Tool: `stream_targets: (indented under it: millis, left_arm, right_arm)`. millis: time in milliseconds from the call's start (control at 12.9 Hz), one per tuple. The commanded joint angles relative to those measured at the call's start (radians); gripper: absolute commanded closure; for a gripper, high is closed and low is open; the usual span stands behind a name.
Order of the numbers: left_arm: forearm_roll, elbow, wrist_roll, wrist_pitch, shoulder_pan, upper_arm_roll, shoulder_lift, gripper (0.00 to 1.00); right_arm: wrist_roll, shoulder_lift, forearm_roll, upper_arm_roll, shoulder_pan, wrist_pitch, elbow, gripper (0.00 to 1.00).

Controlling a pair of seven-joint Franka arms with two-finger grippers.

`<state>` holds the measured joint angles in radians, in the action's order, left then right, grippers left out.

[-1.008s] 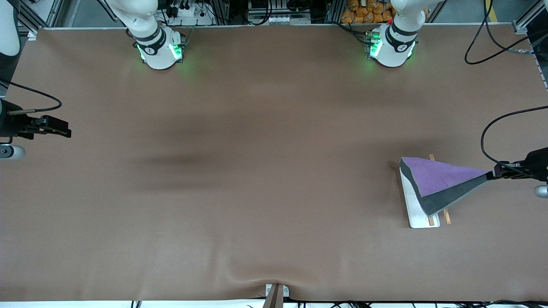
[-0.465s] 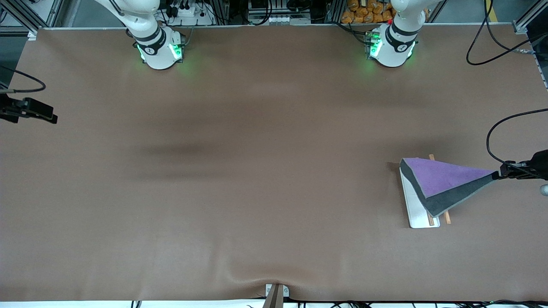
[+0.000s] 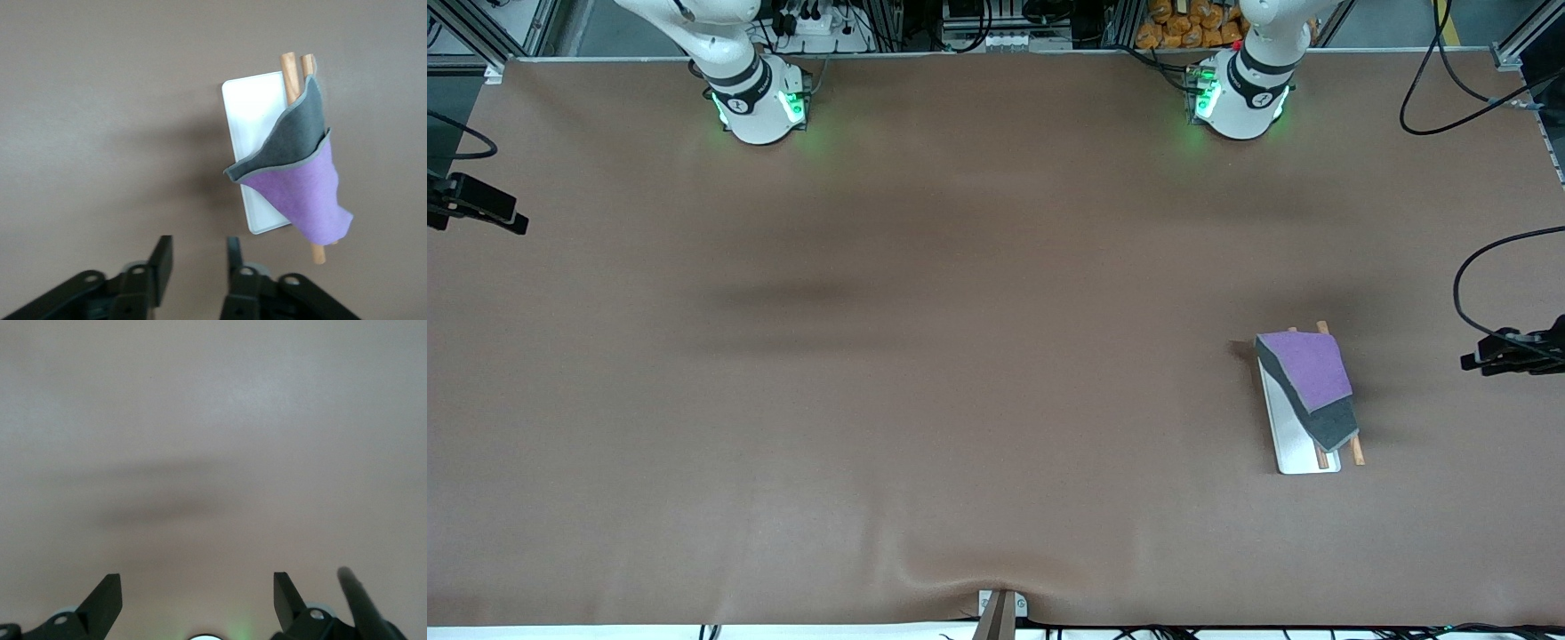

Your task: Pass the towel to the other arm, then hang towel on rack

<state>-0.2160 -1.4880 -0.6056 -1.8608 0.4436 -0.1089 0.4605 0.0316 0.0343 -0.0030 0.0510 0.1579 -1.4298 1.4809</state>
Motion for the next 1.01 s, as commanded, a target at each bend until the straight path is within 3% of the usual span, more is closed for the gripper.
stream_targets:
  millis: [0,233,620,931]
  left_arm:
    - [0.001,0.026,-0.019,0.009,0.006,-0.011,-0.026,0.0]
    - [0.004,0.031,0.021,0.072,-0.009,-0.023,-0.095,0.0]
    - [0.01,0.037,0.332,0.163,-0.071,-0.058,-0.193,0.0]
    - [0.146,0.037,0.692,0.183,-0.086,-0.202,-0.244,0.0]
  right_arm:
    - [-0.036,-0.027,0.017,-0.022,-0.034,-0.02,0.032,0.0]
    - [-0.036,-0.027,0.017,-0.068,-0.066,-0.017,0.03,0.0]
    - [-0.085,-0.028,0.024,-0.065,-0.069,0.006,0.027,0.0]
    - [-0.111,-0.037,0.051,-0.065,-0.06,0.02,0.024,0.0]
